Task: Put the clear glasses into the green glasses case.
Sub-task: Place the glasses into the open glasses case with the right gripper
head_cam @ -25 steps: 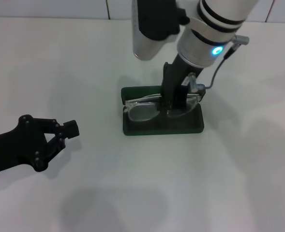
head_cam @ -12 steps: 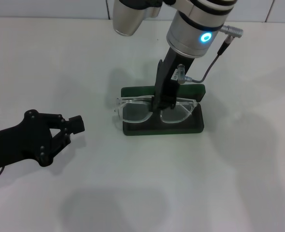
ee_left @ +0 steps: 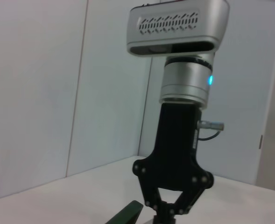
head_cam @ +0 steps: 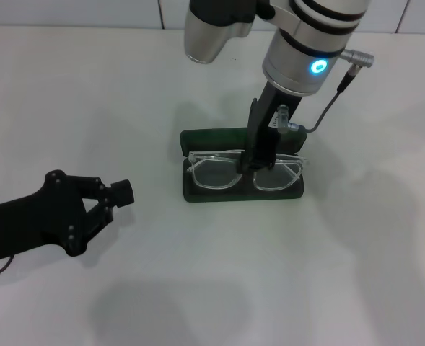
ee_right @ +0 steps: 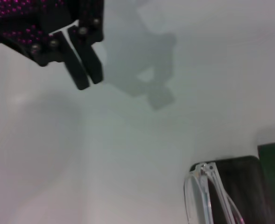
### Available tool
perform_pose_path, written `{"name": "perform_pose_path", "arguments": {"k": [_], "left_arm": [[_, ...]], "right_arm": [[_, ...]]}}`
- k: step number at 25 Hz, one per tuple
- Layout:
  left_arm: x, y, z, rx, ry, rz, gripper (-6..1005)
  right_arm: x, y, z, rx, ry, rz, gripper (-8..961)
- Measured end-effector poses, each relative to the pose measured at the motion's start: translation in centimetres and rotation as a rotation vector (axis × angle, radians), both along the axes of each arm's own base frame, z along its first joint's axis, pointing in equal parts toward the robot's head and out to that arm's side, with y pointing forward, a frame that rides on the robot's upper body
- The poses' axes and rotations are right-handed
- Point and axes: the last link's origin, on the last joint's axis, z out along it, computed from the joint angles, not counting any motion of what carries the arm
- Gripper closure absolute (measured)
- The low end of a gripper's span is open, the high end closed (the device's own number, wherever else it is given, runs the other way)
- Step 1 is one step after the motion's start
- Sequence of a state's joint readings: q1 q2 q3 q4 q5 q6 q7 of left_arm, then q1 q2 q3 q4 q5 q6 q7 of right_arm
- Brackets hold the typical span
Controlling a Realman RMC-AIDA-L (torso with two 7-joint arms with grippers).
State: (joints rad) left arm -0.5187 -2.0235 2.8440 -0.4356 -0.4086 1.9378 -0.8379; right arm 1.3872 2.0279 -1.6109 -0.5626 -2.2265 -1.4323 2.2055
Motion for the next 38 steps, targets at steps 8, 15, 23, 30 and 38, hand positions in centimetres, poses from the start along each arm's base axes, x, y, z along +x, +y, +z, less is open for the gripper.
{"name": "perform_pose_path", "arguments": {"k": [8,15,23,30,38], "left_arm": [[0.0,-0.3,-0.5,-0.009,0.001,0.002,945],[0.0,-0.3,-1.0,-0.02,0.014,0.008,945],[0.2,-0.2,-1.3,-0.024,0.013,0.006,945],[0.1,-0.1,-1.4,-0.023,0.017,0.01,945],[0.2,-0.2,-1.6,-0.022,0.016,0.01,945]], "right_arm": [[0.7,0.1,-0.1,0.006,-0.02,0.009,883],[1.5,0.3,-0.4,0.02,-0.047,0.033,883],[1.6,0.5,-0.6,0.033,-0.037,0.055,882],[1.5,0.6,-0.6,0.029,-0.027,0.07,882],[1.9,0.6,-0.7,0.03,-0.021,0.074,881]]}}
